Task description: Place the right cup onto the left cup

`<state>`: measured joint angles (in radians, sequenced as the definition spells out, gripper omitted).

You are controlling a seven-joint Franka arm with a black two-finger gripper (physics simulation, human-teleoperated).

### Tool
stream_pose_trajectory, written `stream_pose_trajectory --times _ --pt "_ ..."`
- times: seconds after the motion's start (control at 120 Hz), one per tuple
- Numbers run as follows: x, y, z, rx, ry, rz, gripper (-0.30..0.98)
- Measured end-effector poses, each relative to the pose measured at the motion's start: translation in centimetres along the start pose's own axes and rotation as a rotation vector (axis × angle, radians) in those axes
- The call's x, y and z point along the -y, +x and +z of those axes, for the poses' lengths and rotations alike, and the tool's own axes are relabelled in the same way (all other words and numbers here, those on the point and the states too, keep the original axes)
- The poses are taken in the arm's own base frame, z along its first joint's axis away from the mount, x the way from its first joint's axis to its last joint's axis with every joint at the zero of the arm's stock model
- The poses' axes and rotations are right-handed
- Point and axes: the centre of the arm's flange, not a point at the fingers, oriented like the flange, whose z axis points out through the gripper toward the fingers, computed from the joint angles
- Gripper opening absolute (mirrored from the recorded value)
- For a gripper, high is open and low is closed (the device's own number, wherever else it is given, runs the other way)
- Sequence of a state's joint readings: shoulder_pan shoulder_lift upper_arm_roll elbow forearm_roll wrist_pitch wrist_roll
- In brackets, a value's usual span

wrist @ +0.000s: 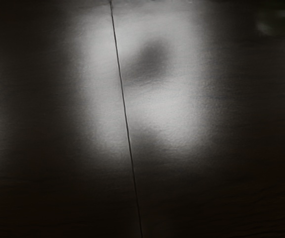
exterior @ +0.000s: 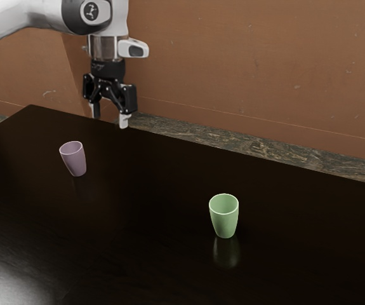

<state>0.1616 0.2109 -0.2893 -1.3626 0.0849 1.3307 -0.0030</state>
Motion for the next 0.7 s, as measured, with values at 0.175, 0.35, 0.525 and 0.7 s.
stream_pose_trajectory --times 0.175,0.35,0.525,0.7 --pt "-1.2 0.8 0.4 -0.056 0.009 0.016 0.69" --pt "-7.8 2.4 5.5 -0.062 0.025 0.128 0.69" --pt "-13.3 3.9 9.2 -0.120 0.021 0.214 0.69" --pt "-15.9 8.6 11.7 -0.169 -0.032 0.242 0.69"
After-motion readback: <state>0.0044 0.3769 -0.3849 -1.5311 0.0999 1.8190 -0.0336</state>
